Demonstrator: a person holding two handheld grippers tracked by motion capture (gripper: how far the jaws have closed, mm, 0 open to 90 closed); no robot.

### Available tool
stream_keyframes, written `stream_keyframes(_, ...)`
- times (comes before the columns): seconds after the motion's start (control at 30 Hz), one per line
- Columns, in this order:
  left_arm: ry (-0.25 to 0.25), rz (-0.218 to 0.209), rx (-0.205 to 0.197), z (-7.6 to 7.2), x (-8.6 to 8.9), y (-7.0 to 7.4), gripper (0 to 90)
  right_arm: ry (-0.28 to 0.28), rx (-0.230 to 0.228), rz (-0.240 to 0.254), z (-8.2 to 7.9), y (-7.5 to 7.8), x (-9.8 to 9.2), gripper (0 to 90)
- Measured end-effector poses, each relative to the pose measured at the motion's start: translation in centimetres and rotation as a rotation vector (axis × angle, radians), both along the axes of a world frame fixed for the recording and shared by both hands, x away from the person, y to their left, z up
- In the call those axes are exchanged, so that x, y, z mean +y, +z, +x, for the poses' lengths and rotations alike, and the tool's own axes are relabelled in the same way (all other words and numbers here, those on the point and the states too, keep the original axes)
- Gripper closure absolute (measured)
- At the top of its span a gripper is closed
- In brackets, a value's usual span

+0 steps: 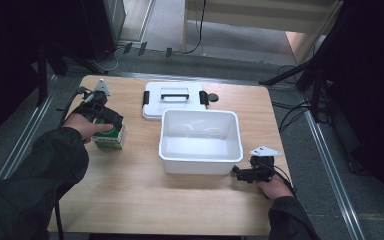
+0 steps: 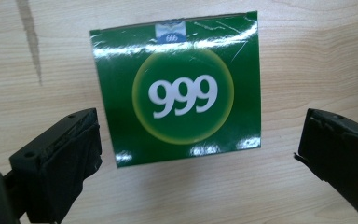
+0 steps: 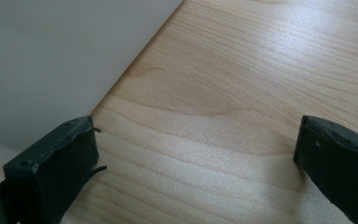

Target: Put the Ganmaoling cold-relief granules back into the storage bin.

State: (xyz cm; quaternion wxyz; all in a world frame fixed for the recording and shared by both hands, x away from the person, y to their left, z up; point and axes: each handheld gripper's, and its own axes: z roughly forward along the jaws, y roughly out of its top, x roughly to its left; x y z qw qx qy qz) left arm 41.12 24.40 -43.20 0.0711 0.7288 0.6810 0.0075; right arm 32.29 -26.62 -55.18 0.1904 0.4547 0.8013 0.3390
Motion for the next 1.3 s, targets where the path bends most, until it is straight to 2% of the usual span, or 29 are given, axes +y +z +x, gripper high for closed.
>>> stream_keyframes(0.2,0.022,0.023,0.007,1.0,0.1,-1.3,0.1,-0.001,0.001,0.001,0.0,0.0,0.0,0.0)
stream_keyframes(0.37,0.045,0.014,0.011,1.4,0.1,-2.6,0.2,-0.005,0.002,0.004,0.0,0.0,0.0,0.0)
stream_keyframes(0.57,0.061,0.01,0.031,1.7,0.3,-3.4,0.3,-0.006,0.003,0.004,-0.1,0.0,0.0,0.0)
stream_keyframes(0.7,0.075,0.015,0.021,1.7,0.2,-3.8,2.5,-0.005,0.003,0.003,-0.1,0.0,0.0,0.0)
stream_keyframes(0.93,0.088,0.026,0.031,1.8,0.1,-3.6,4.9,-0.003,0.002,0.003,-0.1,0.0,0.0,0.0)
stream_keyframes(1.1,0.094,0.017,0.062,1.9,0.2,-3.3,5.6,-0.005,0.002,0.004,0.0,0.0,0.0,0.0)
stream_keyframes(1.3,0.095,0.004,0.06,2.1,0.3,-1.7,5.7,-0.004,0.002,0.003,0.0,0.0,0.0,0.0)
